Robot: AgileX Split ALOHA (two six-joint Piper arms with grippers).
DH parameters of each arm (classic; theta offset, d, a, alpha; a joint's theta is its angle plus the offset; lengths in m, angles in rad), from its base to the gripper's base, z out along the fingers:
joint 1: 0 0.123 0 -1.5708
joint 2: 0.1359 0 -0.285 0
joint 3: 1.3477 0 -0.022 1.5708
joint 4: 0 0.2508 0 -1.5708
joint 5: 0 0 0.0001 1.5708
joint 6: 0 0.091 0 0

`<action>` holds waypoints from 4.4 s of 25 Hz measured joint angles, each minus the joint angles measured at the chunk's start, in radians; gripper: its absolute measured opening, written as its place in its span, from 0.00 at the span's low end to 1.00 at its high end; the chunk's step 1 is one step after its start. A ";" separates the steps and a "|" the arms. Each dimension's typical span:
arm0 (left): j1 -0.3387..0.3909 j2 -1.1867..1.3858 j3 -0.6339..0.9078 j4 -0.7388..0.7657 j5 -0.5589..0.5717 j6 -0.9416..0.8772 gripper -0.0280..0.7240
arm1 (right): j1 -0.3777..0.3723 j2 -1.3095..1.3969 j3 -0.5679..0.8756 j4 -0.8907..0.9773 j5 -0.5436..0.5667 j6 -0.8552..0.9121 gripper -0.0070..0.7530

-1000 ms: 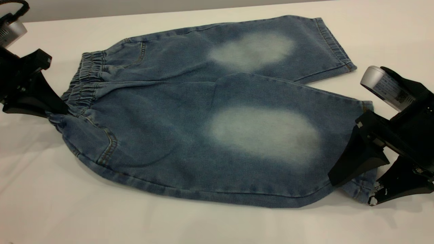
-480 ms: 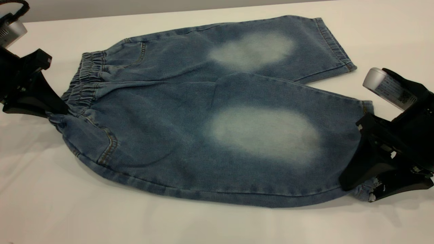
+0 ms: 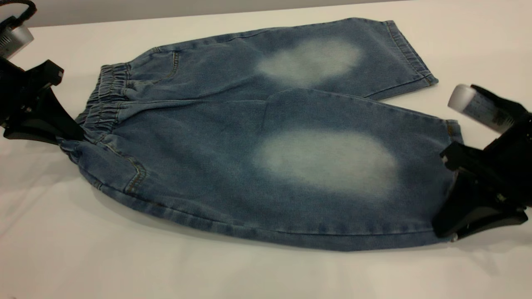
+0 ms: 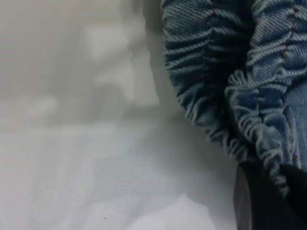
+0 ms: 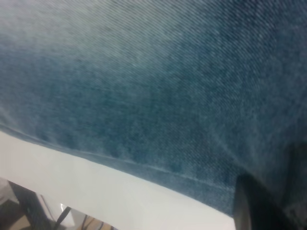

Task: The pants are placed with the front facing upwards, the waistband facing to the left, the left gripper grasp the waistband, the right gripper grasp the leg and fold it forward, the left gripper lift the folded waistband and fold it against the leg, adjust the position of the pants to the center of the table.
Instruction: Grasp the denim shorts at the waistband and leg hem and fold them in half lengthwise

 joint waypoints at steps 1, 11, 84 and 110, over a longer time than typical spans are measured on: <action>0.000 0.000 0.000 0.000 0.000 0.000 0.16 | 0.000 -0.012 0.000 -0.002 0.000 0.000 0.05; 0.000 -0.047 0.000 -0.101 0.031 0.099 0.16 | 0.000 -0.216 -0.016 -0.006 0.041 0.014 0.05; -0.124 0.039 -0.327 -0.448 -0.162 0.252 0.16 | 0.000 0.082 -0.865 -0.221 0.159 0.232 0.05; -0.130 0.151 -0.419 -0.465 -0.299 0.250 0.16 | 0.000 0.330 -1.240 -0.220 0.220 0.231 0.05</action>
